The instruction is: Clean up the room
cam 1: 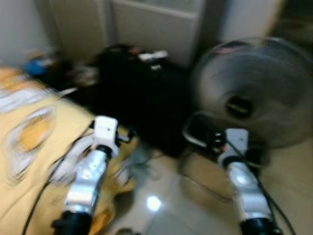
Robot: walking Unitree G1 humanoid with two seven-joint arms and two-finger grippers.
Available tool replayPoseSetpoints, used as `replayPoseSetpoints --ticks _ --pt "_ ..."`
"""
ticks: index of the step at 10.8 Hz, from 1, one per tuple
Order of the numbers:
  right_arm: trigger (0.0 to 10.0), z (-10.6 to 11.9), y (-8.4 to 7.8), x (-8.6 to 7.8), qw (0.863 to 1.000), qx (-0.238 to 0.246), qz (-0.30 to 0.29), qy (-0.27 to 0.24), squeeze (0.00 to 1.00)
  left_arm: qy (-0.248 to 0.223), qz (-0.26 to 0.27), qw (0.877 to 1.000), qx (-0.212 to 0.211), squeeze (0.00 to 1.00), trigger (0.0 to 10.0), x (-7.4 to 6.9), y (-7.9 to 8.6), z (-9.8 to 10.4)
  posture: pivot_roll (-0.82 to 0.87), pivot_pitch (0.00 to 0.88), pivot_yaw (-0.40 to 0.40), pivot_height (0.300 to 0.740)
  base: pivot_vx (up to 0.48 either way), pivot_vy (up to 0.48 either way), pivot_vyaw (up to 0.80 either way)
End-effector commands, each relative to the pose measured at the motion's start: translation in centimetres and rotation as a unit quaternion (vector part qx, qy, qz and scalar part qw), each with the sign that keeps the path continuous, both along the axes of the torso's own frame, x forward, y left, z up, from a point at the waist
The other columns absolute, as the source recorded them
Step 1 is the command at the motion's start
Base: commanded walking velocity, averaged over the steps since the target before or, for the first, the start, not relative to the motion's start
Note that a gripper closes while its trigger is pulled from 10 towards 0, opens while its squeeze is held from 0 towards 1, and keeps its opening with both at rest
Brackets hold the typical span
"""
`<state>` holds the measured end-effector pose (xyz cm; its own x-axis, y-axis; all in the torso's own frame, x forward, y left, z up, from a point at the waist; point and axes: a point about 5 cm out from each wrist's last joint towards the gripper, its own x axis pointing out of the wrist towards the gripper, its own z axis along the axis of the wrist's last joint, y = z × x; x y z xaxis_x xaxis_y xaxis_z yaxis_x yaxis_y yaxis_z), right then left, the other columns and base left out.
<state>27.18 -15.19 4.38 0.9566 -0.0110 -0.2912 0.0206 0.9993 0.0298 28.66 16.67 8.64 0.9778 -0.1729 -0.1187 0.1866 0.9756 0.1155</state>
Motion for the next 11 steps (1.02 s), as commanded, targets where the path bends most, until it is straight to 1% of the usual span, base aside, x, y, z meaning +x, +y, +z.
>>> replayPoseSetpoints --ticks 1,3,5,6,8,9,10,11 --pt "10.0 -0.7 -0.3 -0.3 1.000 0.004 -0.001 0.020 0.00 -0.002 -0.007 1.000 0.000 0.00 10.0 0.2 -0.2 0.1 0.01 0.000 0.022 0.740 0.345 0.000 -0.75" --pt "10.0 -2.3 -0.6 -1.4 0.998 0.004 -0.011 0.059 0.00 0.004 -0.015 1.000 0.006 0.00 10.0 0.3 0.0 -0.1 0.01 0.000 0.035 0.740 0.341 0.000 -0.75" --pt "10.0 -2.6 -0.6 -1.6 0.998 -0.007 -0.013 0.061 0.00 0.010 -0.020 1.000 0.009 0.00 10.0 0.3 0.1 -0.4 0.00 0.000 0.046 0.740 0.326 0.000 -0.75" --pt "10.0 -2.6 -1.0 -1.6 0.998 -0.013 -0.011 0.056 0.00 0.021 -0.028 0.999 0.009 0.00 10.0 0.4 -0.1 -1.0 -0.02 0.000 0.061 0.740 0.311 0.000 0.00" --pt "10.0 -2.6 -1.6 -1.8 0.998 -0.015 -0.007 0.059 0.00 0.028 -0.035 0.999 0.008 0.00 10.0 0.3 -0.5 -1.4 -0.03 0.000 0.061 0.740 0.311 0.000 0.00" --pt "10.0 -3.1 -2.0 -2.5 0.997 -0.024 0.001 0.074 0.00 0.034 -0.043 0.998 0.006 0.00 10.0 0.1 -0.9 -1.9 -0.05 0.000 0.057 0.740 0.307 0.000 0.00" --pt "10.0 -3.8 -2.5 -3.6 0.994 -0.029 0.005 0.101 0.00 0.045 -0.052 0.998 0.008 0.00 10.0 -0.5 -1.2 -2.5 -0.06 0.000 0.065 0.740 0.307 0.000 -0.63" --pt "10.0 -4.3 -2.9 -4.0 0.993 -0.034 0.006 0.115 0.00 0.057 -0.065 0.996 0.014 0.00 10.0 -1.0 -1.5 -3.1 -0.06 0.000 0.063 0.740 0.300 0.000 -0.70"
